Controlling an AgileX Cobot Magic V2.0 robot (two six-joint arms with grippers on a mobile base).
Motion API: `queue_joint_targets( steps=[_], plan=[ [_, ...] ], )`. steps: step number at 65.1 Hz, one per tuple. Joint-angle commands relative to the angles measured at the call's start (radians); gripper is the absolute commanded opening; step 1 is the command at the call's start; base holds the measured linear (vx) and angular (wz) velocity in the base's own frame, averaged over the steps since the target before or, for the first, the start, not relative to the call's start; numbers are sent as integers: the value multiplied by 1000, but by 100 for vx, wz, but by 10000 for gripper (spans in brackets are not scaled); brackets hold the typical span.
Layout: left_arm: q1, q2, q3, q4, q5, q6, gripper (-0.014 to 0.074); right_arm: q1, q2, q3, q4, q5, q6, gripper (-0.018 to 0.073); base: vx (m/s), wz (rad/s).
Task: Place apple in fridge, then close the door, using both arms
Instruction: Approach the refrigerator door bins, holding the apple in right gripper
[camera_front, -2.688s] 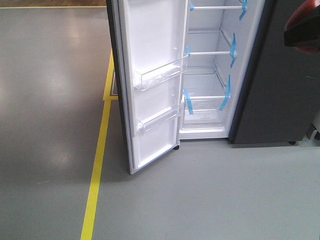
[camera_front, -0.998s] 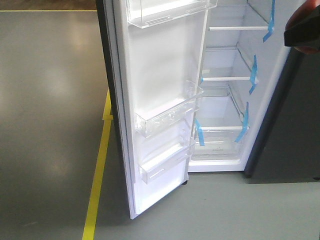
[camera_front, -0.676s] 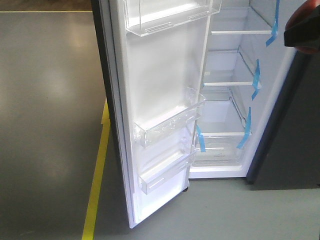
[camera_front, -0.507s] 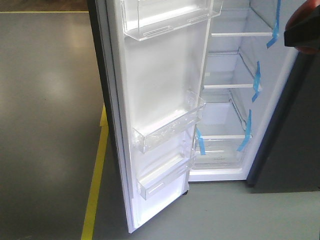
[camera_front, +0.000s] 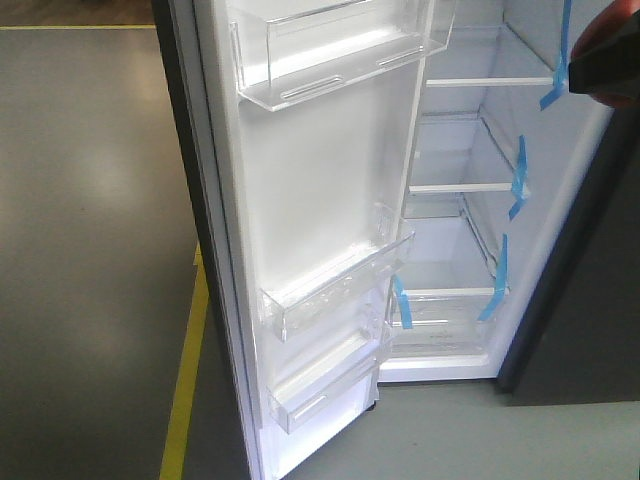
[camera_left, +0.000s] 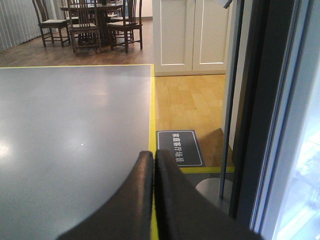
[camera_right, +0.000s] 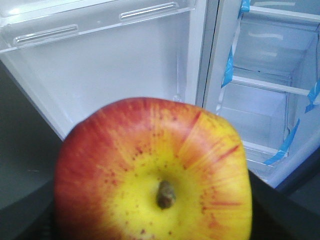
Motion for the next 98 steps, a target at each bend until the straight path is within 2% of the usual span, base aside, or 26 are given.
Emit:
queue_joint_targets(
  steps=[1, 98],
  plan=[
    [-6, -14, 28, -2, -67, -3, -6, -3, -28, -31, 29, -68, -7, -7, 12, 0],
    [-6, -14, 28, -2, -67, -3, -6, -3, -28, -31, 29, -67, -7, -7, 8, 0]
  ],
)
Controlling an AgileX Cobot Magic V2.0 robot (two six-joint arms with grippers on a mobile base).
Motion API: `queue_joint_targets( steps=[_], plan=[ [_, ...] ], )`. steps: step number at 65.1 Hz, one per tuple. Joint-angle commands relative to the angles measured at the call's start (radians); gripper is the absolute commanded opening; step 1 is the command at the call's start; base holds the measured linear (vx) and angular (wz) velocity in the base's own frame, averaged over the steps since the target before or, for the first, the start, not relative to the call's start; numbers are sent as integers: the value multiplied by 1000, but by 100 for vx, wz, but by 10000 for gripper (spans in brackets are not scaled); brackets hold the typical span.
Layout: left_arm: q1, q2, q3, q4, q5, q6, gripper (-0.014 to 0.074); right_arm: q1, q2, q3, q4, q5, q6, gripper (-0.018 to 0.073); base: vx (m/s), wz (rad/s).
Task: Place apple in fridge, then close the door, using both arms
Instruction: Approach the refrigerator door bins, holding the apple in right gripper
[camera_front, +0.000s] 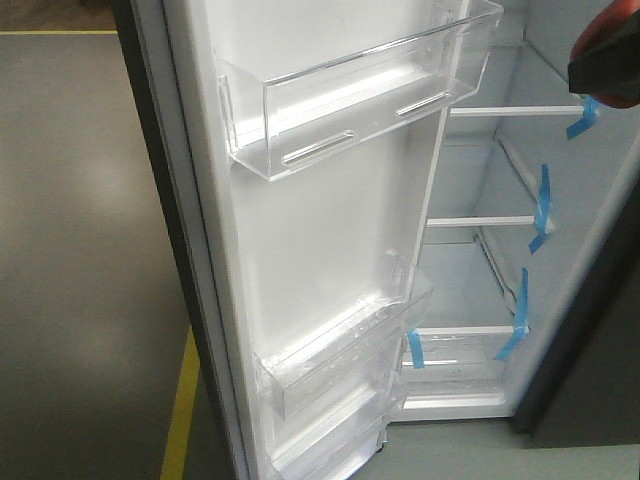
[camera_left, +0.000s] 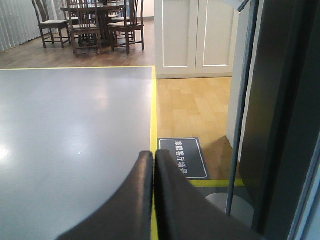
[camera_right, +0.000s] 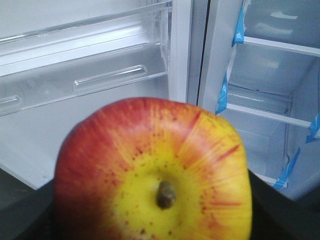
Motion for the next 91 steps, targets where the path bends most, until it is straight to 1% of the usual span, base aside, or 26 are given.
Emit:
queue_joint_targets(
  steps=[1, 91],
  plan=[
    [-6, -14, 28, -2, -67, -3, -6, -3, -28, -31, 29, -67, -7, -7, 6, 0],
    [-6, -14, 28, -2, -67, -3, -6, -3, -28, -31, 29, -67, -7, -7, 2, 0]
  ],
)
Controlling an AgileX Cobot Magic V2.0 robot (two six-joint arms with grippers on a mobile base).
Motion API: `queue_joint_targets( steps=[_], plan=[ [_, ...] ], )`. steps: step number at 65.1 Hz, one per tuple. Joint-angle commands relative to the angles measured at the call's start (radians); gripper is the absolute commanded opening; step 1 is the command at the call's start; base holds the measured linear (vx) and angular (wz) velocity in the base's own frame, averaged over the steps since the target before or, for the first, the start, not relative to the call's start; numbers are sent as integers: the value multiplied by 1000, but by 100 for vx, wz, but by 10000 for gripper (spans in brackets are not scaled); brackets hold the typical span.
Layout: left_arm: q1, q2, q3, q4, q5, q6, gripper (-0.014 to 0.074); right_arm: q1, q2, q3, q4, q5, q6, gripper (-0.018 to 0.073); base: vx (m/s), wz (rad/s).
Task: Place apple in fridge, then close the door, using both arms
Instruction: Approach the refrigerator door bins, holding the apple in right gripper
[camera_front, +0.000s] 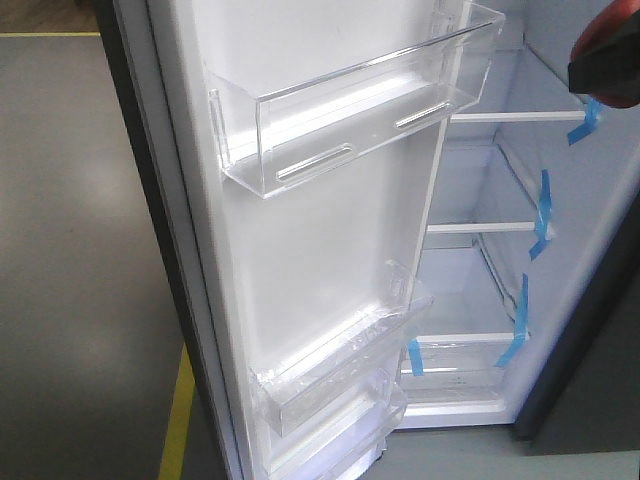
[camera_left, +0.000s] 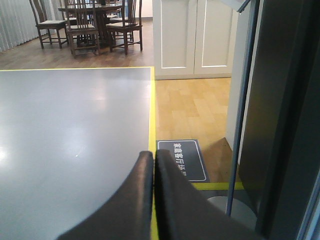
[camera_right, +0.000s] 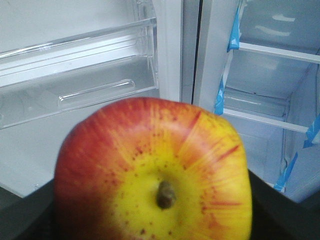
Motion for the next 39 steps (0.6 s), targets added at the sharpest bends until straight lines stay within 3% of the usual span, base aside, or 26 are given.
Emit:
queue_joint_targets(
  steps=[1, 27, 39],
  plan=[
    [-6, -14, 28, -2, -67, -3, -6, -3, -28, -31, 29, -67, -7, -7, 0, 0],
    [-6, -14, 28, -2, -67, -3, -6, -3, -28, -31, 31, -67, -6, -7, 0, 0],
    [-6, -14, 28, -2, -67, -3, -6, -3, -28, -31, 108, -115, -7, -7, 0, 0]
  ],
)
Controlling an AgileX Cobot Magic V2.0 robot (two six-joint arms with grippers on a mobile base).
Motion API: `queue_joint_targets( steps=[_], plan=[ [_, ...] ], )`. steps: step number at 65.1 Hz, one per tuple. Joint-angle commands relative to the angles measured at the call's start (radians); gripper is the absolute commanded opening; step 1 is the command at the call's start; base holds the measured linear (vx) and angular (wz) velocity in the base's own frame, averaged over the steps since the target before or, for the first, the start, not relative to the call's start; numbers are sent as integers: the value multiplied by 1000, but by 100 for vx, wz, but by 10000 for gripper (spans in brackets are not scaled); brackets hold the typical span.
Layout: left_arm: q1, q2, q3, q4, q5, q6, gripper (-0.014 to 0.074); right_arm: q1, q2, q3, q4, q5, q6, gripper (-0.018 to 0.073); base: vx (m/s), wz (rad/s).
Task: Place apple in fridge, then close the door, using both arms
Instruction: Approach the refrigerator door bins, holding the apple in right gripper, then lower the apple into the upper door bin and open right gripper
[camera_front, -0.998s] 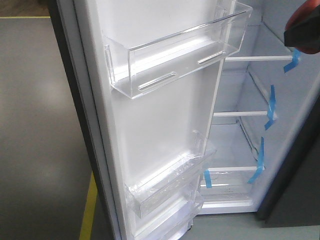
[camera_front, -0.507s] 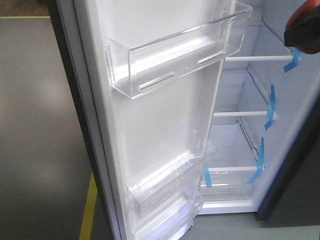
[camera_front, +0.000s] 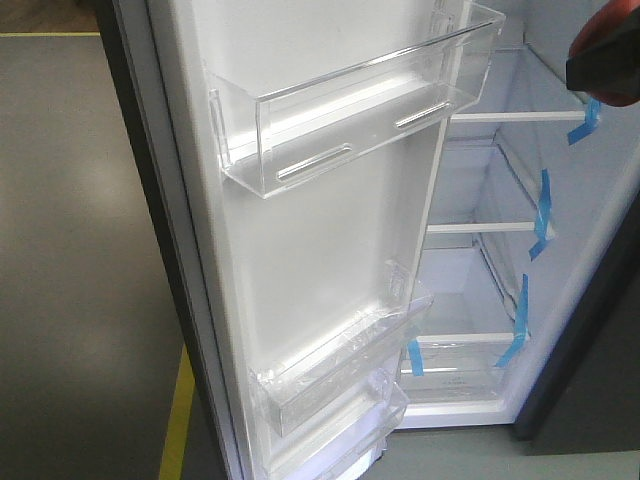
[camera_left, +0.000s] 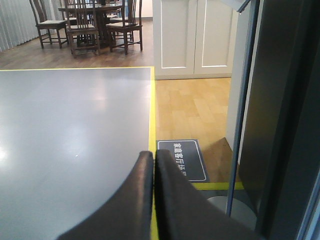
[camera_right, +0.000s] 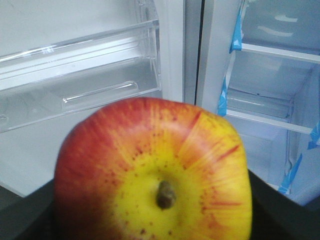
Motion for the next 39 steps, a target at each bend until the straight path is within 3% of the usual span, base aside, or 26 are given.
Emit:
queue_joint_targets(
  steps=[1, 5, 10, 17, 25, 32, 39],
  plan=[
    [-6, -14, 28, -2, -67, -3, -6, -3, -28, -31, 99, -123, -7, -7, 0, 0],
    [-6, -14, 28, -2, -67, -3, -6, -3, -28, -31, 191, -176, -17, -7, 0, 0],
    [-6, -14, 28, -2, -67, -3, -6, -3, -28, -31, 364, -257, -112, -7, 0, 0],
    [-6, -14, 28, -2, -67, -3, -6, -3, -11, -32, 648, -327, -381, -6, 0, 0],
    [-6, -14, 28, -2, -67, -3, -6, -3, 44, -33, 959, -312, -628, -6, 0, 0],
    [-6, -14, 28, -2, -67, -3, -6, -3, 113, -33, 1105, -250, -745, -5, 0, 0],
    [-6, -14, 28, -2, -67, -3, -6, -3, 183, -33, 1142, -212, -786, -5, 0, 0]
  ],
)
